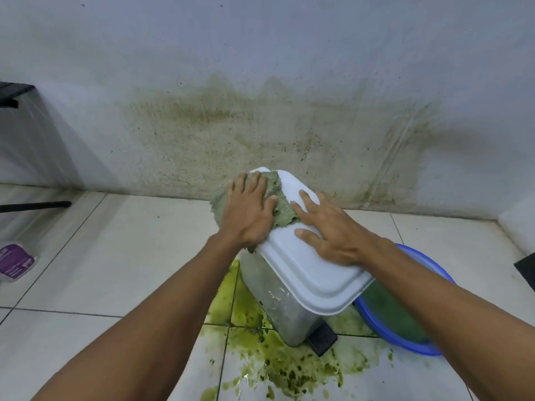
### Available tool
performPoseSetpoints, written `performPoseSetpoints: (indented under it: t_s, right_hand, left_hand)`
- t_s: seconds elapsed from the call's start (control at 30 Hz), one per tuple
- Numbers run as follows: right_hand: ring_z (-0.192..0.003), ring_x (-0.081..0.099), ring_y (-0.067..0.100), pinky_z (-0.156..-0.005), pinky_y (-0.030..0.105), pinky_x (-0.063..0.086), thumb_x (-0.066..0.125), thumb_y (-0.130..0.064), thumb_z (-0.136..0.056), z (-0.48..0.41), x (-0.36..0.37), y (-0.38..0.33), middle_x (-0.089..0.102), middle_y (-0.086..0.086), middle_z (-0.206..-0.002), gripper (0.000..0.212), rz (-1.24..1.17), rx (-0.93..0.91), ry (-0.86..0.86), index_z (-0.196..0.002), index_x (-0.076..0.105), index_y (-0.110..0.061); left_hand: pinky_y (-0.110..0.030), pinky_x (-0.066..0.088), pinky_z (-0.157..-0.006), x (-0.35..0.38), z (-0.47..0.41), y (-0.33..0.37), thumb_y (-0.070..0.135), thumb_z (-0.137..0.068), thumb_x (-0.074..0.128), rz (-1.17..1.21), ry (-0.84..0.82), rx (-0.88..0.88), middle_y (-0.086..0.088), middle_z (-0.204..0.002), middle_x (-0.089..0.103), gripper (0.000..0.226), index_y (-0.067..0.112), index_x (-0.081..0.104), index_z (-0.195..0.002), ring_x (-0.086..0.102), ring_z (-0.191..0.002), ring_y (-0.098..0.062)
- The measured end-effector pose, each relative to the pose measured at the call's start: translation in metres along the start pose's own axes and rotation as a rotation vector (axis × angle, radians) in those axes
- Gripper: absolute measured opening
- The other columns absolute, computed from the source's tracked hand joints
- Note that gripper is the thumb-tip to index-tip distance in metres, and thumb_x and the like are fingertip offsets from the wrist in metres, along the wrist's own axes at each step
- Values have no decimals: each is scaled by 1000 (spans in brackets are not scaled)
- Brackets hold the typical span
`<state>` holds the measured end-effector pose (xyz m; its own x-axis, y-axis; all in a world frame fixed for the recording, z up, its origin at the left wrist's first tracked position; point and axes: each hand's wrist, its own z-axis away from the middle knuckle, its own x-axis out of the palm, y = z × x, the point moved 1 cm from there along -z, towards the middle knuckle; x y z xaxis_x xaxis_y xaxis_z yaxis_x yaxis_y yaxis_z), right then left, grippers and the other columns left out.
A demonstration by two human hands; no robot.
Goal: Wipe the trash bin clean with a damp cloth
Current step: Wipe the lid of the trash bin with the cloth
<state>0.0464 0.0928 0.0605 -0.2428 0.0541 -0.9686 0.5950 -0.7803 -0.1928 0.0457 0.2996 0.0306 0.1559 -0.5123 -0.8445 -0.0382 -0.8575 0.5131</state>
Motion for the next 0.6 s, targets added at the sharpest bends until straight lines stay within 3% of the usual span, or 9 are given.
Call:
performPoseSetpoints:
  t_s: [0.1,0.17,0.27,0.37,0.5,0.6]
  right_hand:
    - [-156,-2,25,-126,44,7,34,-64,-96,1,-1,-2,1,-2,-169,79,-96,42,64,-161,12,-24]
    - [-156,0,21,-126,40,5,40,-55,-101,4,-1,-9,5,3,-169,76,-153,137,137,-160,13,-17]
    - [-155,-13,25,-124,52,-5,25,-51,-105,18,10,-37,-4,10,-169,71,-84,365,153,-160,8,-11]
    - [-154,-20,26,-121,58,-13,9,-52,-101,36,29,-72,-12,11,-168,72,-85,513,195,-160,1,-11]
    - [-156,-5,24,-124,53,-9,-6,-56,-87,40,38,-78,2,12,-169,88,-119,505,331,-160,13,-11]
    - [-156,-1,20,-125,47,-7,-1,-56,-90,42,34,-57,8,7,-169,83,-97,375,315,-159,21,-17]
  left_hand:
    - [-45,-7,-127,-10,-37,7,48,-109,20,-268,-175,64,-3,-172,2,65,16,7,-164,-6,-158,-25]
    - [-43,-9,-127,-5,-43,19,49,-109,17,-320,-259,162,-2,-172,-2,65,18,2,-164,-9,-158,-24]
    - [-39,-10,-127,0,-46,27,51,-108,17,-324,-327,312,2,-172,-3,64,24,2,-164,-10,-158,-17]
    - [-42,-5,-127,-2,-69,27,54,-108,17,-344,-345,303,2,-172,2,63,27,9,-164,-4,-158,-18]
    - [-42,12,-124,5,-80,37,54,-106,20,-375,-312,355,-1,-164,33,62,22,36,-157,25,-150,-22]
    - [-43,16,-123,-4,-68,24,60,-102,18,-352,-275,271,-4,-161,37,70,20,38,-155,28,-148,-25]
